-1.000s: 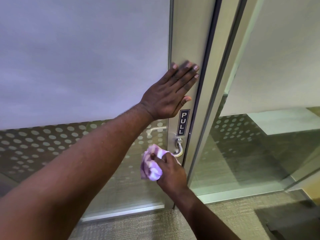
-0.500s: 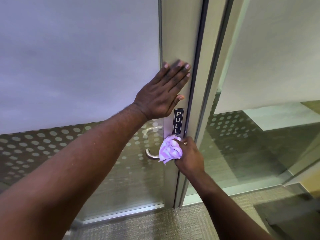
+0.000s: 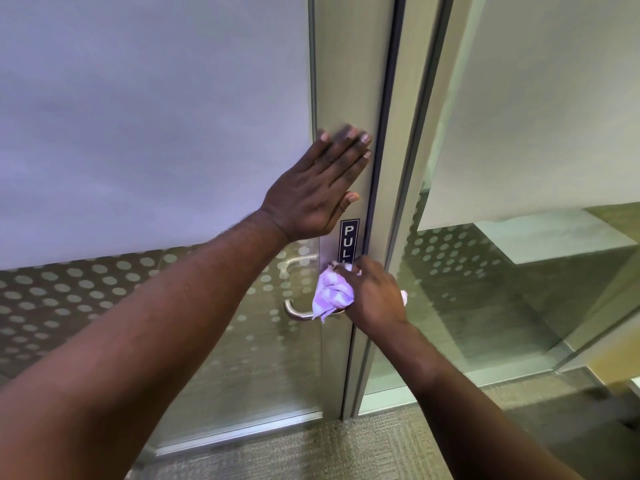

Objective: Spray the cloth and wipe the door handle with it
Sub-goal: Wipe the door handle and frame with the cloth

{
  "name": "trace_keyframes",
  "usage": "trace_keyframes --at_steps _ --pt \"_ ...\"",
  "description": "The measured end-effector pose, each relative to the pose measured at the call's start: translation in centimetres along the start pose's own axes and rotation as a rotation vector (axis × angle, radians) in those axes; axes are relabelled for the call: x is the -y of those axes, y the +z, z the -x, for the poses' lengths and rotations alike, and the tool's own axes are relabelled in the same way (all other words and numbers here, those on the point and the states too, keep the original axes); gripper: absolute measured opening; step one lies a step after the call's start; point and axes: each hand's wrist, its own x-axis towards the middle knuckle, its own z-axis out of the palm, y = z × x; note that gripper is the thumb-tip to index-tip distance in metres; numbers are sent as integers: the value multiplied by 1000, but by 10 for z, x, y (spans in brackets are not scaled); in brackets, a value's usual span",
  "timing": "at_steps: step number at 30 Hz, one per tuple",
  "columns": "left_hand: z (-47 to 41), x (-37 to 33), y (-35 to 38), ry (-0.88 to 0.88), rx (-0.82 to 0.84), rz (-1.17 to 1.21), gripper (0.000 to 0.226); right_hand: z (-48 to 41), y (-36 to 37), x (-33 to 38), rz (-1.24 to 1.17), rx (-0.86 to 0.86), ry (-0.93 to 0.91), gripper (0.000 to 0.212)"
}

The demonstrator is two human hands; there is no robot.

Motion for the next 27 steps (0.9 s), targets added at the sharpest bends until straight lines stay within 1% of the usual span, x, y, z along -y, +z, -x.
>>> trace_keyframes --at_steps 3,5,7,9,10,11,12,13,14,15,17,20,21,25,27 --pt "-1 0 -1 0 -5 -2 58 -5 -4 -11 -72 -207 23 52" --pt "-1 0 0 0 -4 1 58 -2 -2 -17 -106 -277 64 55" --pt "0 0 -1 0 4 7 58 7 5 -20 -163 -258 123 59" --pt "0 0 -1 -2 13 11 58 17 16 -22 -273 -156 209 62" --pt "0 0 -1 -3 17 10 58 23 22 -21 -351 -103 244 60" --pt "0 0 -1 -4 20 11 59 29 29 -19 -466 -70 292 52" --pt "0 0 -1 -3 20 13 59 35 34 -14 -628 -61 381 39" --pt "0 0 -1 -3 18 17 59 39 38 -8 -824 -72 508 24" --pt "0 0 -1 -2 16 20 59 42 42 -1 -997 -88 633 17" --pt "0 0 -1 -2 16 21 59 43 47 4 -1123 -114 728 17" --pt "0 0 -1 -1 17 25 59 43 53 11 -1276 -160 783 17" --pt "0 0 0 -1 17 31 59 44 50 23 -1439 -292 722 25" --pt "0 0 0 -1 16 31 59 47 51 27 -1508 -310 740 29" --pt "0 0 2 1 9 39 59 60 59 46 -1878 -208 983 51" --pt "0 1 2 6 6 44 60 64 57 57 -2008 -151 1015 56"
